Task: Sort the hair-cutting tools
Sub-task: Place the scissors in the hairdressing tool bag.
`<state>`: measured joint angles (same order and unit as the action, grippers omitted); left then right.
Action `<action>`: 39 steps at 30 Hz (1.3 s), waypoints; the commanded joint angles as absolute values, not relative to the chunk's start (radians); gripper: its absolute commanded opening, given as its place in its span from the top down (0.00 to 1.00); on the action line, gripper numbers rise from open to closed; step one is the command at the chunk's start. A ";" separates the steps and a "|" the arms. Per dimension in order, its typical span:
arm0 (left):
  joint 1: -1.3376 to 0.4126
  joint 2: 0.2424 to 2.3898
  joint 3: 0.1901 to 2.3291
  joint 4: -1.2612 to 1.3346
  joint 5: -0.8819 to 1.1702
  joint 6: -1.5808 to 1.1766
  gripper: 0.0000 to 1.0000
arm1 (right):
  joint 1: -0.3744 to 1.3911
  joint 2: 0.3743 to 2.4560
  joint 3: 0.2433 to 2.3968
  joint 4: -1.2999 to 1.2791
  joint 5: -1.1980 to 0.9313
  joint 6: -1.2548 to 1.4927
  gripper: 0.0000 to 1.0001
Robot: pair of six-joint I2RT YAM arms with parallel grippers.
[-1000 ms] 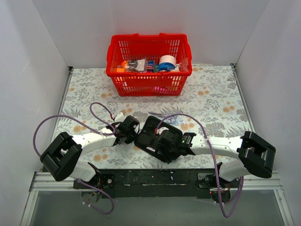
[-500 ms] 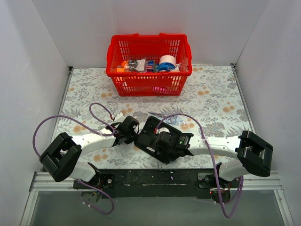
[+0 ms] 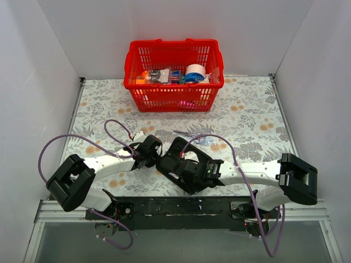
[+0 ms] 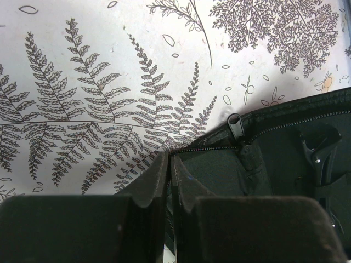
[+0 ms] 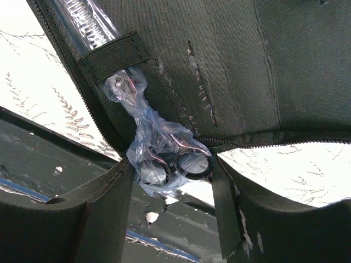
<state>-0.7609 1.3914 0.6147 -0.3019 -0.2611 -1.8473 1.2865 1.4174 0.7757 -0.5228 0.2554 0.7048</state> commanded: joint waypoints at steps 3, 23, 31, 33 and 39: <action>-0.778 1.433 0.566 -0.413 -0.153 -1.844 1.00 | 1.335 1.364 0.750 -0.454 0.325 0.859 0.72; -0.784 1.410 0.551 -0.426 -0.158 -1.859 1.00 | 1.345 1.391 0.713 -0.453 0.405 1.000 0.79; -0.788 1.419 0.555 -0.423 -0.155 -1.861 1.00 | 1.344 1.451 0.788 -0.456 0.422 0.931 0.79; -0.790 1.417 0.554 -0.422 -0.155 -1.861 1.00 | 1.344 1.471 0.808 -0.457 0.434 0.902 0.79; -0.796 1.419 0.549 -0.414 -0.156 -1.859 1.00 | 1.305 1.509 0.853 -0.427 0.454 0.798 0.79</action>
